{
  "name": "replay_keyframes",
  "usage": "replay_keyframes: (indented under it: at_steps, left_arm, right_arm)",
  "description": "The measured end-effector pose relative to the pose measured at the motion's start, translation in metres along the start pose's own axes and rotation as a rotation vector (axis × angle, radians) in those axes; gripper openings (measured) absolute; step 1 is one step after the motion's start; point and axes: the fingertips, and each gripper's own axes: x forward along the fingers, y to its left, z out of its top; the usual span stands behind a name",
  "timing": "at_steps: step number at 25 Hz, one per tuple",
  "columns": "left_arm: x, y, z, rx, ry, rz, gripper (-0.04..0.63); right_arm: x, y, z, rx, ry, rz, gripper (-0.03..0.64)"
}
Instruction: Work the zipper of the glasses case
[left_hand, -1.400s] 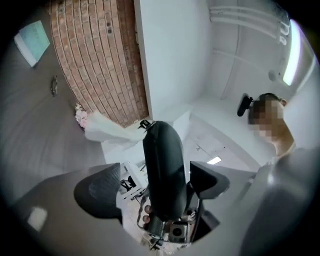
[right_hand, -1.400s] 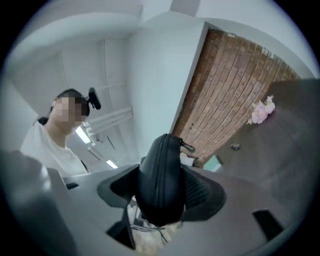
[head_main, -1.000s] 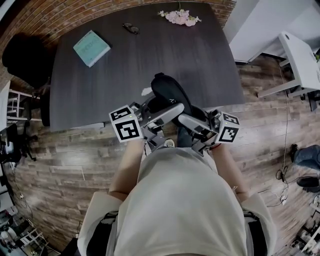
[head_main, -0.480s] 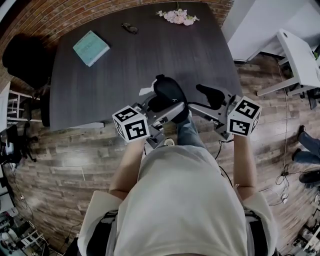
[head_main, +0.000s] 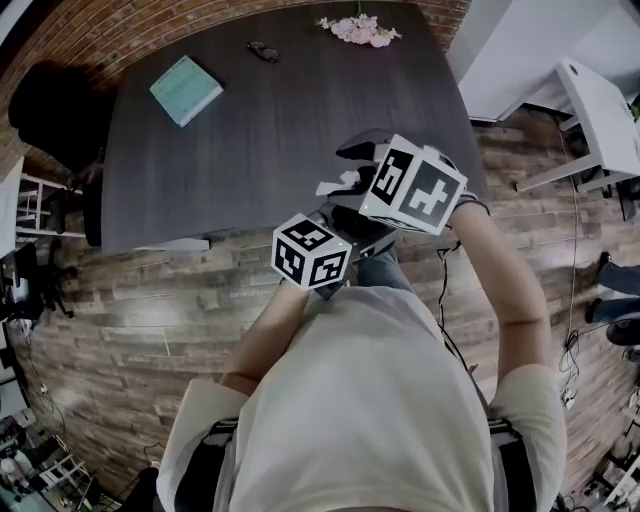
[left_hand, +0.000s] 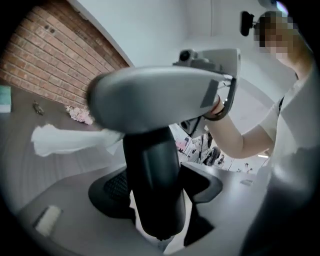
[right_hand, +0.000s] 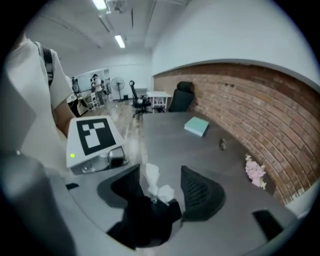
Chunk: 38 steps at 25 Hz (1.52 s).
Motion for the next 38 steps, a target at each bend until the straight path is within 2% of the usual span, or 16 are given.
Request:
replay_keyframes:
  at_steps: [3,5,8,10,11,13,18,21,24,29,35,38]
  left_arm:
    - [0.005,-0.007,-0.007,0.101,0.057,0.016,0.296]
    - [0.007,-0.011,-0.01,0.145,0.087,0.012,0.296]
    - [0.01,-0.015,-0.014,0.163,0.107,0.001,0.296]
    - [0.012,-0.016,-0.015,0.161,0.107,-0.005,0.296]
    - [0.013,-0.016,-0.015,0.16,0.107,-0.007,0.295]
    - [0.013,-0.015,-0.016,0.158,0.11,-0.008,0.293]
    - [0.014,-0.011,-0.018,0.137,0.117,-0.009,0.291]
    - [0.014,-0.004,-0.024,0.108,0.129,0.004,0.29]
    - [0.01,0.006,-0.029,0.076,0.135,0.037,0.287]
    - [0.0,0.021,-0.023,0.056,0.111,0.078,0.278]
    - [-0.007,0.023,-0.01,0.044,0.044,0.093,0.262]
    - [-0.012,0.02,-0.003,0.074,0.011,0.092,0.259]
  right_arm:
    - [0.02,0.011,-0.018,-0.044,0.15,0.115,0.233]
    - [0.024,0.017,-0.025,-0.064,0.211,0.187,0.214]
    - [0.021,0.028,-0.029,-0.103,0.254,0.273,0.157]
    - [0.02,0.033,-0.03,-0.151,0.271,0.285,0.105]
    - [0.021,0.033,-0.031,-0.176,0.277,0.274,0.062]
    - [0.023,0.033,-0.032,-0.206,0.284,0.253,0.03]
    - [0.021,0.022,-0.025,-0.2,0.249,0.19,0.02]
    - [0.01,0.012,-0.007,-0.182,0.176,0.119,0.014]
    - [-0.007,0.007,0.012,-0.149,0.099,0.09,0.012]
    - [-0.026,-0.003,0.017,-0.071,0.014,0.04,0.012]
    - [-0.047,-0.028,0.011,-0.024,-0.057,-0.096,0.011]
    - [-0.058,-0.038,0.006,0.007,-0.089,-0.138,0.011]
